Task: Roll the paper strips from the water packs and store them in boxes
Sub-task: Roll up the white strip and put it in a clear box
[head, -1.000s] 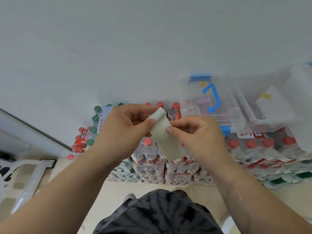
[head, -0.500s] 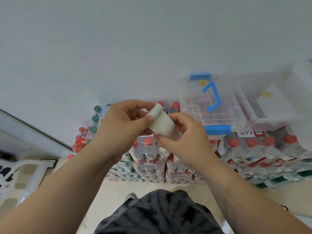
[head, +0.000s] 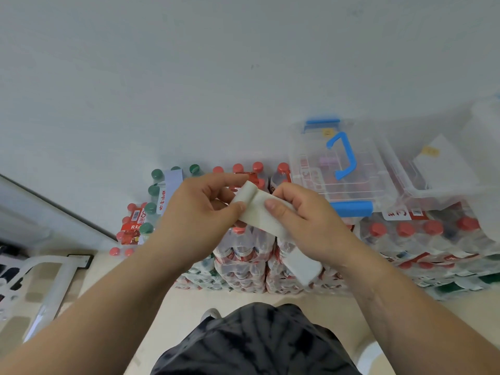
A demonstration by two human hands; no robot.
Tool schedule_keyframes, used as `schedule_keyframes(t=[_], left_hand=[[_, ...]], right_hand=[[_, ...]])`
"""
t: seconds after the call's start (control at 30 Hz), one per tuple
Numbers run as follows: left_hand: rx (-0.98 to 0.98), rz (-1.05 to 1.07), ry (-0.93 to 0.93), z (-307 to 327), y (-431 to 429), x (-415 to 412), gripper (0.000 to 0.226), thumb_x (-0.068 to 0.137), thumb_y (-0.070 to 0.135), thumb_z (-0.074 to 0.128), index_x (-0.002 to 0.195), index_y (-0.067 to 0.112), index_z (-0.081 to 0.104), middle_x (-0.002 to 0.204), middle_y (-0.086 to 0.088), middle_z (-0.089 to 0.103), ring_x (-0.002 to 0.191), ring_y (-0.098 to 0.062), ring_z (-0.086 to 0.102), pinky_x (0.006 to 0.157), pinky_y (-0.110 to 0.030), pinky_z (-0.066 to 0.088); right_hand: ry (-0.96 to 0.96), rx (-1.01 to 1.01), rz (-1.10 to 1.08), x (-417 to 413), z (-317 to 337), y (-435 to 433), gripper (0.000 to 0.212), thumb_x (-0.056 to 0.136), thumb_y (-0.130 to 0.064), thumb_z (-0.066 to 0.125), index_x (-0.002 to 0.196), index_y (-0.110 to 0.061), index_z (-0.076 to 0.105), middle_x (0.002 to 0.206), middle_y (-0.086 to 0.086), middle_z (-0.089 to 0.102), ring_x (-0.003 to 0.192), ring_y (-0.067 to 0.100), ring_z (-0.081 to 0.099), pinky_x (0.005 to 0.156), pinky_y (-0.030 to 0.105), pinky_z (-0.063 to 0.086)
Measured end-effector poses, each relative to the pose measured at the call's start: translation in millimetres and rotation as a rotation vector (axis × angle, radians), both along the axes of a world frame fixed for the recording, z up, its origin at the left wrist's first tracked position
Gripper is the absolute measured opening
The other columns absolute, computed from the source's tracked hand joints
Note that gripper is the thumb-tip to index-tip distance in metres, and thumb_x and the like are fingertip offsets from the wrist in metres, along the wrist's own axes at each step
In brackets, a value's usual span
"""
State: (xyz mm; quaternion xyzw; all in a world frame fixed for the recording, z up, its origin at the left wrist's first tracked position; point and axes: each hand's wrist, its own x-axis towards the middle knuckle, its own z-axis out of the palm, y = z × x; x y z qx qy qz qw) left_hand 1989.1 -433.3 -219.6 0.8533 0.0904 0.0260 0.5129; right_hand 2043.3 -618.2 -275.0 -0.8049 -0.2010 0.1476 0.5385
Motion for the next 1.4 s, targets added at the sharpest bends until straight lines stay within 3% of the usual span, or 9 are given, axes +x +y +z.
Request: schedule_keyframes(t=[0.23, 0.47, 0.57, 0.67, 0.73, 0.97, 1.1, 1.23, 1.4], left_hand=[[0.262, -0.011, -0.128, -14.3, -8.7, -6.8, 0.042, 0.086, 0.009, 0.071, 0.12, 0.033, 0.07, 0.094, 0.017, 0.072, 0.078, -0.005, 0.069, 0.077, -0.026, 0.058], [0.271, -0.002, -0.173, -19.4, -16.0, -4.9, 0.037, 0.086, 0.013, 0.071, 0.117, 0.032, 0.072, 0.073, 0.011, 0.068, 0.066, -0.009, 0.063, 0.063, -0.022, 0.054], [0.202, -0.037, -0.171, -16.6, -15.8, -4.9, 0.034, 0.087, 0.013, 0.072, 0.118, 0.028, 0.073, 0.081, 0.014, 0.071, 0.07, -0.005, 0.066, 0.066, -0.014, 0.052], [0.199, -0.05, -0.176, -15.5, -15.0, -6.1, 0.034, 0.084, 0.009, 0.074, 0.113, 0.027, 0.074, 0.084, 0.015, 0.07, 0.073, -0.005, 0.066, 0.068, -0.013, 0.052], [0.164, -0.031, -0.167, -15.7, -12.6, -6.9, 0.032, 0.083, 0.007, 0.075, 0.108, 0.026, 0.075, 0.084, 0.012, 0.071, 0.074, -0.008, 0.067, 0.068, -0.016, 0.053], [0.389, 0.006, -0.398, -21.5, -15.2, -6.9, 0.017, 0.08, 0.01, 0.076, 0.094, 0.019, 0.078, 0.08, 0.005, 0.069, 0.072, -0.01, 0.063, 0.065, -0.031, 0.052], [0.446, -0.044, -0.476, -27.1, -12.6, -5.2, 0.014, 0.083, 0.01, 0.078, 0.094, 0.019, 0.08, 0.08, 0.004, 0.067, 0.074, -0.01, 0.062, 0.065, -0.027, 0.051], [0.267, -0.08, -0.365, -29.2, -10.1, -7.1, 0.021, 0.083, 0.011, 0.079, 0.101, 0.022, 0.079, 0.091, 0.006, 0.071, 0.084, -0.01, 0.065, 0.072, -0.015, 0.051], [-0.381, 0.044, -0.047, -20.2, -12.9, -8.3, 0.024, 0.089, 0.009, 0.071, 0.11, 0.019, 0.074, 0.089, -0.008, 0.075, 0.077, -0.02, 0.071, 0.066, -0.023, 0.054]], right_hand=[[0.045, 0.031, -0.028, -1.2, -2.9, -1.9, 0.029, 0.103, -0.029, 0.055, 0.079, -0.013, 0.058, 0.069, -0.008, 0.049, 0.065, 0.007, 0.044, 0.063, 0.027, 0.038], [0.086, 0.112, -0.104, -5.8, 4.6, 4.3, 0.022, 0.095, -0.03, 0.066, 0.079, -0.015, 0.067, 0.065, -0.007, 0.056, 0.061, 0.006, 0.047, 0.06, 0.024, 0.04], [0.121, 0.206, -0.142, -4.4, 7.0, 5.7, 0.012, 0.089, -0.032, 0.075, 0.095, -0.023, 0.07, 0.073, -0.004, 0.074, 0.068, 0.012, 0.065, 0.068, 0.028, 0.053], [0.177, 0.32, -0.103, -2.7, 4.1, 3.1, 0.034, 0.088, -0.016, 0.077, 0.115, -0.031, 0.063, 0.082, 0.005, 0.077, 0.083, 0.027, 0.073, 0.084, 0.04, 0.056], [0.185, 0.368, -0.068, -1.6, 4.3, 1.3, 0.04, 0.088, -0.005, 0.075, 0.116, -0.03, 0.062, 0.078, 0.005, 0.075, 0.075, 0.033, 0.069, 0.075, 0.038, 0.056], [0.243, 0.392, -0.099, -1.7, 10.5, 6.0, 0.029, 0.092, -0.003, 0.07, 0.11, -0.026, 0.07, 0.075, -0.001, 0.075, 0.074, 0.012, 0.065, 0.07, 0.029, 0.047], [0.246, 0.406, -0.155, -4.4, 11.2, 9.8, 0.015, 0.086, -0.016, 0.078, 0.1, -0.02, 0.074, 0.078, 0.001, 0.076, 0.067, 0.003, 0.066, 0.061, 0.015, 0.047], [0.248, 0.488, -0.194, -5.6, 7.9, 9.7, 0.014, 0.085, -0.006, 0.075, 0.09, -0.018, 0.071, 0.076, -0.002, 0.077, 0.072, 0.006, 0.071, 0.065, 0.018, 0.053], [0.254, 0.561, -0.19, -8.9, 11.5, 7.2, 0.02, 0.089, 0.004, 0.069, 0.094, -0.015, 0.068, 0.077, -0.004, 0.077, 0.07, 0.002, 0.069, 0.057, 0.012, 0.049]])
